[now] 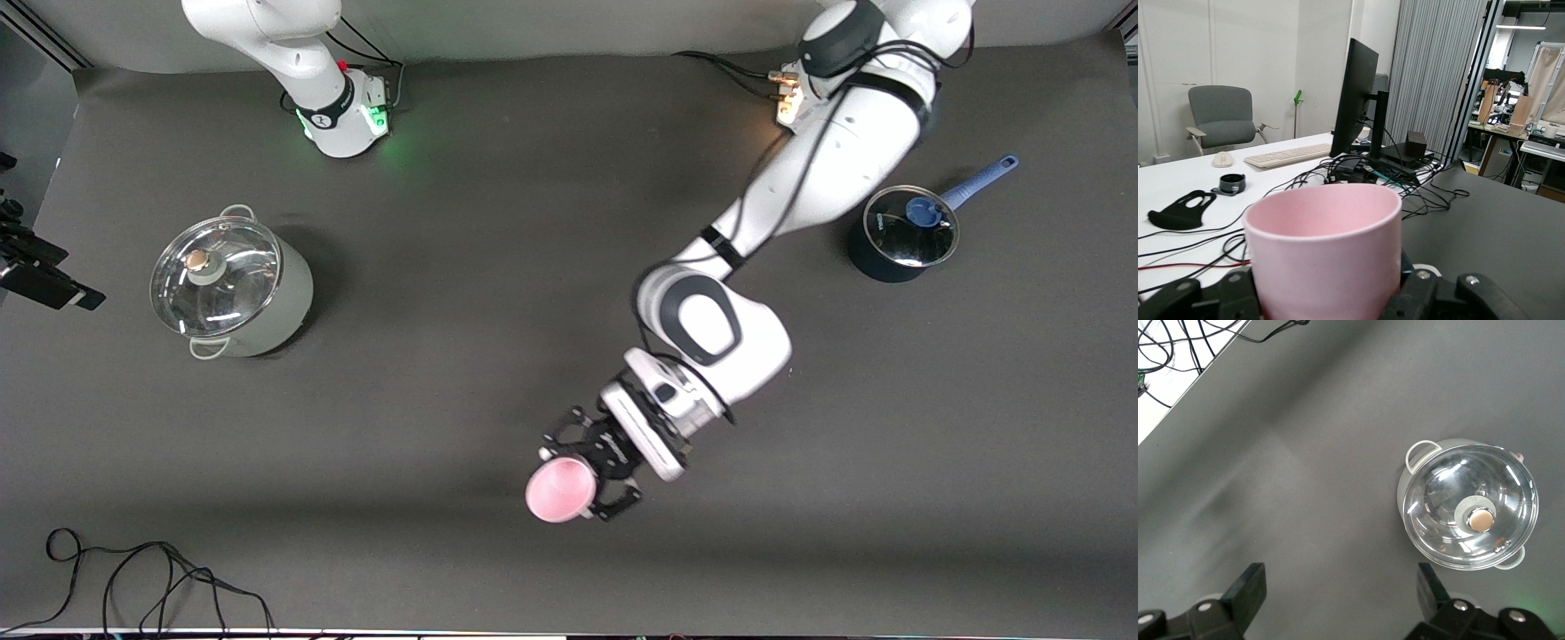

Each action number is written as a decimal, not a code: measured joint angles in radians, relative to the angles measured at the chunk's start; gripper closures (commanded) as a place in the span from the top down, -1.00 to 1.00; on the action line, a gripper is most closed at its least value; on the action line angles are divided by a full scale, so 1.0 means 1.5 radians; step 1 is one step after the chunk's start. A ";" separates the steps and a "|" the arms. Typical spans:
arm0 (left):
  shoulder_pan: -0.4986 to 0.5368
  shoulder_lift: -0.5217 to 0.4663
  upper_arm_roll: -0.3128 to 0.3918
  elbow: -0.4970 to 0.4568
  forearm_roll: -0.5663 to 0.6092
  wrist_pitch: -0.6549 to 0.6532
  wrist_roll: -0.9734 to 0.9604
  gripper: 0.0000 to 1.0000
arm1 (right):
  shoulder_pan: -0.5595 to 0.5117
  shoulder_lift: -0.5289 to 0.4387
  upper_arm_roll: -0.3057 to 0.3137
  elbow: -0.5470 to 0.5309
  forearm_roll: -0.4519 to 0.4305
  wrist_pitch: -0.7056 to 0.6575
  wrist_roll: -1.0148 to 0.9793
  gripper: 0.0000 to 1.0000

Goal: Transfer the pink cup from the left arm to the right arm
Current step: 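Lift the pink cup with the left gripper and carry it toward the pot, then reach the right gripper toward the pink cup held by the left gripper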

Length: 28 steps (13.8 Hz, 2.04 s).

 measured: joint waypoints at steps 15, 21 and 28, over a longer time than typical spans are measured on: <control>-0.237 -0.043 0.082 0.072 0.056 0.206 -0.024 -1.00 | 0.049 0.008 0.011 0.028 0.001 0.002 0.029 0.98; -0.326 -0.044 0.191 0.083 0.057 0.257 -0.077 -1.00 | 0.096 0.116 0.050 0.200 0.007 -0.071 0.154 0.98; -0.380 -0.043 0.317 0.084 0.072 0.260 -0.188 -1.00 | 0.103 0.160 0.157 0.250 0.045 -0.076 0.287 0.99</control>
